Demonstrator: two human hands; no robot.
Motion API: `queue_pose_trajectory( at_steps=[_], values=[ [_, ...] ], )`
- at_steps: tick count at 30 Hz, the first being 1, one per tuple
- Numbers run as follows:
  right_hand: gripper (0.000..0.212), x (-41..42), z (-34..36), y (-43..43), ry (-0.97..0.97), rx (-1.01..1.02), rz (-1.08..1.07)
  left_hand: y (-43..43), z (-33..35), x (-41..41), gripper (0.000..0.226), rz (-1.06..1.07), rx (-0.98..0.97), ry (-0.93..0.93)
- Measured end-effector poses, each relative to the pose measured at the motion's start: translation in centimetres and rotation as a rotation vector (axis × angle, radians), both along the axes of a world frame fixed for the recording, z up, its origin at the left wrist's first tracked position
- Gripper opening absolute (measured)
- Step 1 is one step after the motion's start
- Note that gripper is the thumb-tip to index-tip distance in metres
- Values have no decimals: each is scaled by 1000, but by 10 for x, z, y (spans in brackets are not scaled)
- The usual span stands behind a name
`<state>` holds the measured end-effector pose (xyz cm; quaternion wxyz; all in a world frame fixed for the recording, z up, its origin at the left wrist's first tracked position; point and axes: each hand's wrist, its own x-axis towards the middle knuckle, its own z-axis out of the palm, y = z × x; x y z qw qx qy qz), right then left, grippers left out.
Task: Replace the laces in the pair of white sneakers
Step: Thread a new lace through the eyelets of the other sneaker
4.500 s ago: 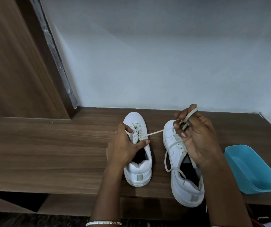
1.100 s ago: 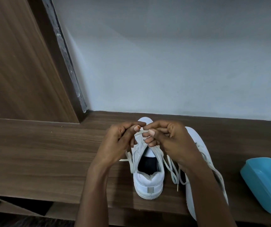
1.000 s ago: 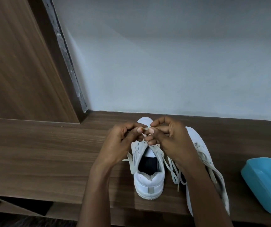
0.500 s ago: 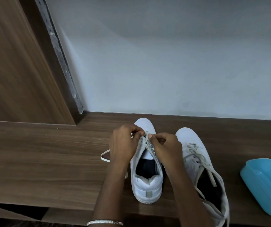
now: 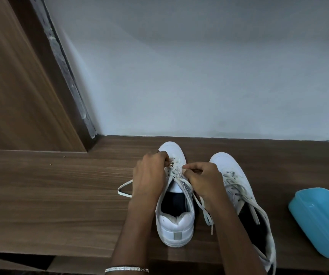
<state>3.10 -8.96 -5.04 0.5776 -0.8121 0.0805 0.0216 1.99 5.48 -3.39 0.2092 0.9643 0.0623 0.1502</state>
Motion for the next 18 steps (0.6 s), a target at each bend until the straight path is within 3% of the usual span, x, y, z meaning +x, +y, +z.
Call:
queue_pose_trajectory(
  at_steps=[10,14,18],
  values=[
    [11,-1,-3,-2,-10,27,20,-4,-9,5,16,-33,-56,-54],
    [12,-1,-4,-3,-10,73,21,2,-21,11,13,-43,-397,-70],
    [12,-1,-6,-3,-19,116,8,2,-31,9,8,18,-773,30]
  ],
)
